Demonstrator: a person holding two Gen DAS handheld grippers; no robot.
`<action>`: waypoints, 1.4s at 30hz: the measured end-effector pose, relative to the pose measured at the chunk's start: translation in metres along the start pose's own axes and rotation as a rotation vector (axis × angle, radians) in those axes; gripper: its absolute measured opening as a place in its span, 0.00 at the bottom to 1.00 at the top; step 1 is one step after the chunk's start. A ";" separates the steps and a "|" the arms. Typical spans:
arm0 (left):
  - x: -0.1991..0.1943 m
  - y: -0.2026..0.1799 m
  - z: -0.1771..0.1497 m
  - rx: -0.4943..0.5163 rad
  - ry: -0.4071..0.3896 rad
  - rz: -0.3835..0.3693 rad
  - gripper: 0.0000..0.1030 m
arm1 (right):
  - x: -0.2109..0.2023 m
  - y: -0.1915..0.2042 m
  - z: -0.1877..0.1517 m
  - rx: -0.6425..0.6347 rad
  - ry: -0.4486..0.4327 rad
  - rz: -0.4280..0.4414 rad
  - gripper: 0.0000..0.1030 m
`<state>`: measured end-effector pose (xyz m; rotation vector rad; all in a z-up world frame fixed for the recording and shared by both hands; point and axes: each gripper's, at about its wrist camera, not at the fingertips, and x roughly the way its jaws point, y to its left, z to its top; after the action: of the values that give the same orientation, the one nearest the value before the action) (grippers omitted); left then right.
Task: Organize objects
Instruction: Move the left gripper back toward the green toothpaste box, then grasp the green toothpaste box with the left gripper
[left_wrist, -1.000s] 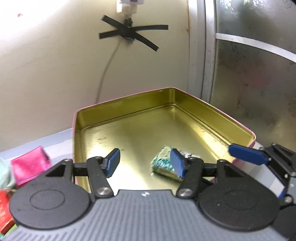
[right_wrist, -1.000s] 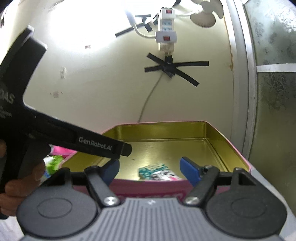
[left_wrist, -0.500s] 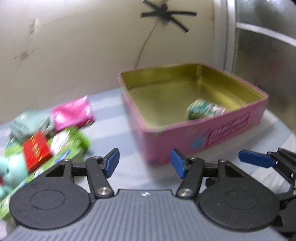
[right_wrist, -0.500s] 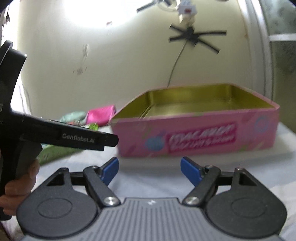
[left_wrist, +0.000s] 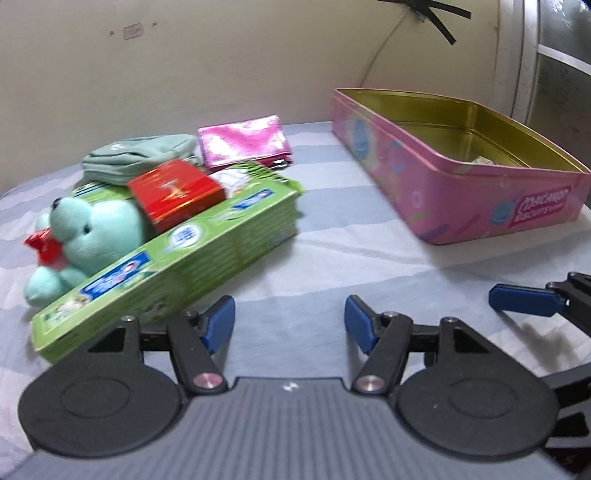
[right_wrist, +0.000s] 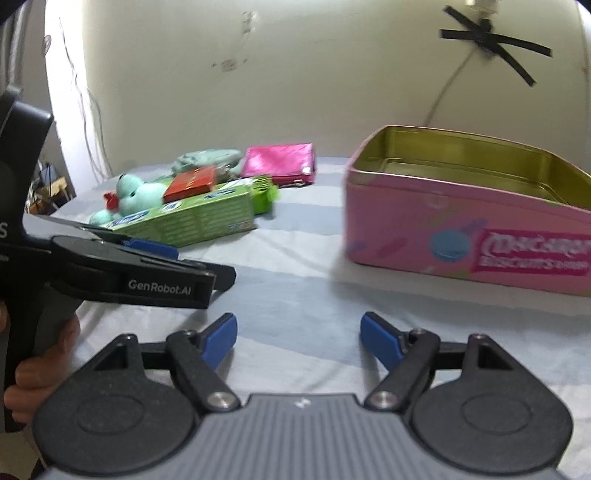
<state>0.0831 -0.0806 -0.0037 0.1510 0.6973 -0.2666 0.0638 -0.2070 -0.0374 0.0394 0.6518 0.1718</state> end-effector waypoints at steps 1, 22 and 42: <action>-0.001 0.003 -0.001 -0.005 -0.003 -0.002 0.66 | 0.002 0.006 0.001 -0.014 0.003 0.000 0.76; -0.007 0.032 -0.011 -0.034 -0.030 -0.008 0.70 | 0.021 0.048 0.009 -0.101 0.022 -0.020 0.82; -0.071 0.119 -0.042 -0.229 -0.216 0.014 0.71 | 0.054 0.047 0.059 -0.104 -0.039 0.082 0.81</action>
<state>0.0397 0.0563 0.0168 -0.0905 0.5070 -0.1851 0.1354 -0.1508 -0.0187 -0.0306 0.6021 0.2835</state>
